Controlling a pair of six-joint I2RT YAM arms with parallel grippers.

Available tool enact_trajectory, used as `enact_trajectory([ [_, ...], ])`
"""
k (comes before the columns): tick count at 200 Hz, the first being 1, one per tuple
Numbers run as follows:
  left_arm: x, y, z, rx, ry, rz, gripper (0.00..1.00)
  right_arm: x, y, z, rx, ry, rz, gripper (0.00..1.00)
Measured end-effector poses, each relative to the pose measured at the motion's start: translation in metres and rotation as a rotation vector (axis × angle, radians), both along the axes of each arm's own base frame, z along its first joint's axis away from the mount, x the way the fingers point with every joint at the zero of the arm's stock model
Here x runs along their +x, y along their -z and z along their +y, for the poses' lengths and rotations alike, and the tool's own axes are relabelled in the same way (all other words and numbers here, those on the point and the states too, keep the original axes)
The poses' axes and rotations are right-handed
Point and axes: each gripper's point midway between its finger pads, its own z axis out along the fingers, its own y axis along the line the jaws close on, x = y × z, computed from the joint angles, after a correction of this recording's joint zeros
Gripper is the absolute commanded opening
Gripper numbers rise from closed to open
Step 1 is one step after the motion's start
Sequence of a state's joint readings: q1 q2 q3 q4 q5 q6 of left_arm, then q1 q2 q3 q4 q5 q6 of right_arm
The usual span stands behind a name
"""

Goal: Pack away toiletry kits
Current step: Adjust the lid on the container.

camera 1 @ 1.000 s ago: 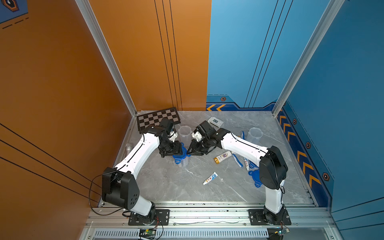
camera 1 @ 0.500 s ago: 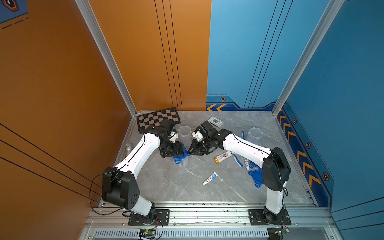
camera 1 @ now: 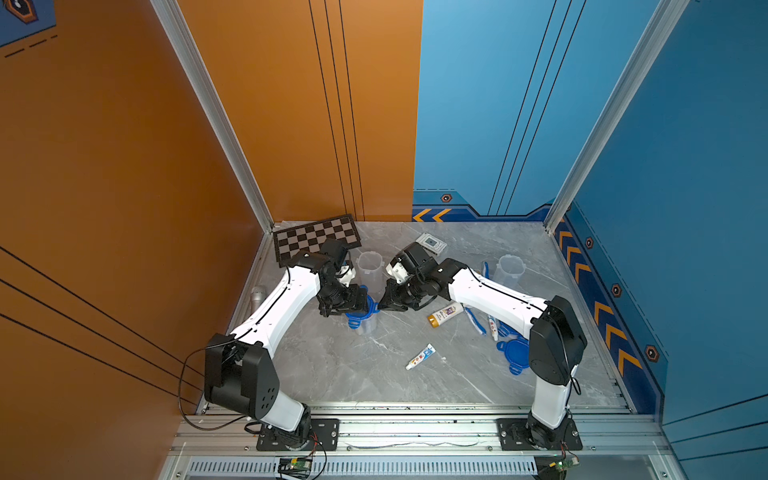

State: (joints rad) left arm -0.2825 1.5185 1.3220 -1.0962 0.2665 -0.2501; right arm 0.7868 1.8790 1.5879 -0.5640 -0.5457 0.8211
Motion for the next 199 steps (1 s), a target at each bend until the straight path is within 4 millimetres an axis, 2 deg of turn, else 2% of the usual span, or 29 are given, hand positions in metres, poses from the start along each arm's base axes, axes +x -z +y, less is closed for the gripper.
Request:
enact_trajectory([
  [29,-0.003,0.000,0.001,0.003,-0.002,0.013,1.00,0.000,-0.003,-0.002,0.004,0.002,-0.005,0.07],
  [109,-0.006,-0.008,0.007,0.003,-0.018,0.015,1.00,0.000,-0.009,-0.002,0.013,0.006,-0.021,0.04],
  [199,-0.002,-0.013,0.007,-0.001,-0.025,-0.002,0.89,0.002,-0.007,-0.005,0.009,0.016,-0.021,0.03],
])
